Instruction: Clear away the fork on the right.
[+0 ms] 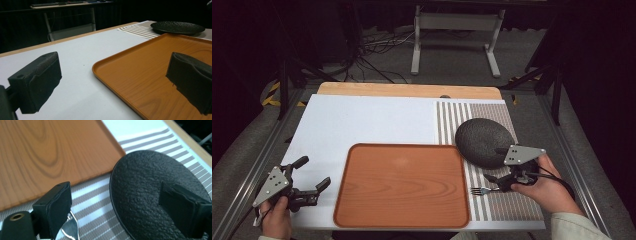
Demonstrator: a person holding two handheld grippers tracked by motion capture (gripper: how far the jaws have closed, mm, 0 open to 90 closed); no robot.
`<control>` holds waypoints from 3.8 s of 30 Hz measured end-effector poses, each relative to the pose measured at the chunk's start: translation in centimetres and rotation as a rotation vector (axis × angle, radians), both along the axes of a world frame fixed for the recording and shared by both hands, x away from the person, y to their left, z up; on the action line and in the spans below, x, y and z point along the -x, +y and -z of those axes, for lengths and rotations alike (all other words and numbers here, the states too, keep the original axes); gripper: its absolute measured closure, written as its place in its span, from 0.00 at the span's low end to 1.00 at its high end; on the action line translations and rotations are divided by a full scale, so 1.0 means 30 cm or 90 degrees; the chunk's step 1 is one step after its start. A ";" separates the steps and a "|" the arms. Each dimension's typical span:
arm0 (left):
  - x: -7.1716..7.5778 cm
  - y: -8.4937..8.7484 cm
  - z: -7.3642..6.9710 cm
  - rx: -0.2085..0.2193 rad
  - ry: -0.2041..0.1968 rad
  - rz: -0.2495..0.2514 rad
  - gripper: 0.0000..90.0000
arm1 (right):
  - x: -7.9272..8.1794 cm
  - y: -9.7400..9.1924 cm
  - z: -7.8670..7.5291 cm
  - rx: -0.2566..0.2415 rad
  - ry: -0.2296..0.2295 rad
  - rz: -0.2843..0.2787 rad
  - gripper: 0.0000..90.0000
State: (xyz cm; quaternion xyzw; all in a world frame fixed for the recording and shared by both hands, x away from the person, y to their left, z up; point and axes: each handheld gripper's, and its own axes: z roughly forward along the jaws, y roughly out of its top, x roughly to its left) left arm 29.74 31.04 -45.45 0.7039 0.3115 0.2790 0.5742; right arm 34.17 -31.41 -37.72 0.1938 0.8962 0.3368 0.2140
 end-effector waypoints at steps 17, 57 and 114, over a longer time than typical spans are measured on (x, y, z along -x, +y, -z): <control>-0.001 0.002 -0.001 -0.001 -0.002 -0.002 0.01 | -0.030 0.027 -0.015 0.130 0.067 -0.047 0.16; -0.001 0.002 -0.002 0.000 -0.002 -0.002 0.01 | -0.049 0.071 0.087 0.318 0.262 -0.155 0.30; 0.000 0.003 -0.004 0.001 -0.005 -0.005 0.01 | -0.061 0.080 0.017 0.432 0.245 -0.214 0.87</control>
